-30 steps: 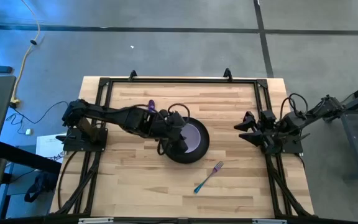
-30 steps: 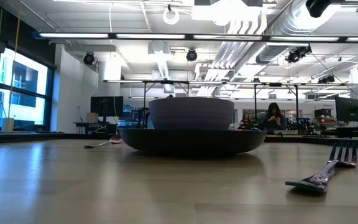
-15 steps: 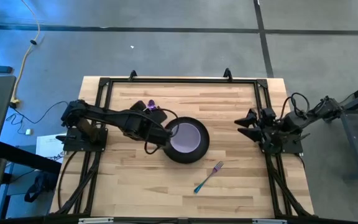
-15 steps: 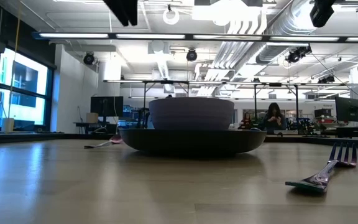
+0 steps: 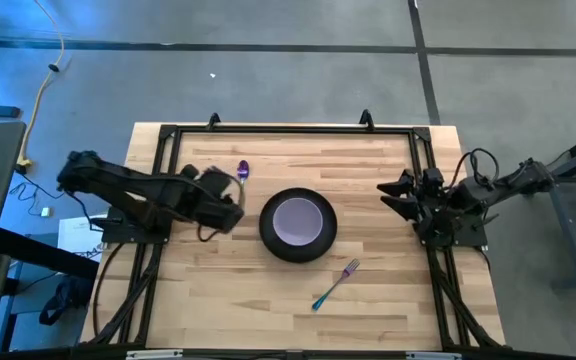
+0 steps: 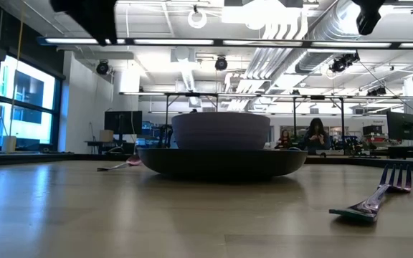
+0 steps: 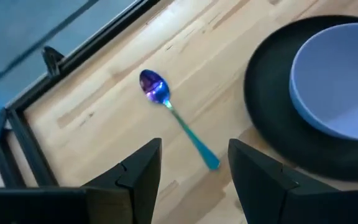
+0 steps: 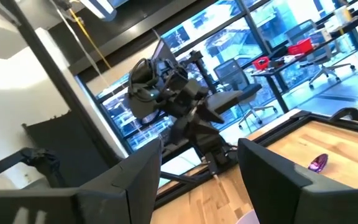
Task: Set table place
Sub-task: Move the fork to the left side of the black plate
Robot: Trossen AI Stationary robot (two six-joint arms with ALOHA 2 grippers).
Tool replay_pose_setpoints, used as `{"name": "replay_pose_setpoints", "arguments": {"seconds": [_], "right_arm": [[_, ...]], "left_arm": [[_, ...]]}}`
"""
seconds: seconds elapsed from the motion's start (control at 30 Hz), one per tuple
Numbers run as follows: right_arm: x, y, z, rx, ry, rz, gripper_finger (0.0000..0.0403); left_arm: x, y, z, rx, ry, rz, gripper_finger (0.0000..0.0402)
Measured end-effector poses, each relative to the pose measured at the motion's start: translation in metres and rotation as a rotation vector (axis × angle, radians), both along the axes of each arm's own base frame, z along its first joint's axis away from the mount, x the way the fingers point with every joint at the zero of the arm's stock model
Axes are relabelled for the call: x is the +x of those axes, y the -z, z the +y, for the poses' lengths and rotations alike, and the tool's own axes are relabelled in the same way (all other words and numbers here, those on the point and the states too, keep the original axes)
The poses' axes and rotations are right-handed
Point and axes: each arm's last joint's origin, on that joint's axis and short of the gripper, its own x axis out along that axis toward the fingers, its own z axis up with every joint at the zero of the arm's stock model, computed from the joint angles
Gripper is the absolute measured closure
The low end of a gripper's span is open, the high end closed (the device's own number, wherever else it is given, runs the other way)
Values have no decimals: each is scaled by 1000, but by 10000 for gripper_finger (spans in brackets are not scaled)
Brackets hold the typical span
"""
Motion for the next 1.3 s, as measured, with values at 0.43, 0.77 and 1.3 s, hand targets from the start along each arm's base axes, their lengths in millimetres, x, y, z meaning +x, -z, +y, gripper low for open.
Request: {"name": "replay_pose_setpoints", "arguments": {"seconds": [0.43, 0.77, 1.3], "right_arm": [[13, 3, -12, 30, 98, 17, 199], [34, 13, -15, 46, 90, 84, 199], [36, 14, -12, 26, 9, 103, 199]], "left_arm": [[-78, 12, 14, 27, -65, -169, 227], [-92, 29, 14, -99, -36, -460, 227], [-27, 74, -29, -402, 263, -556, 227]]}}
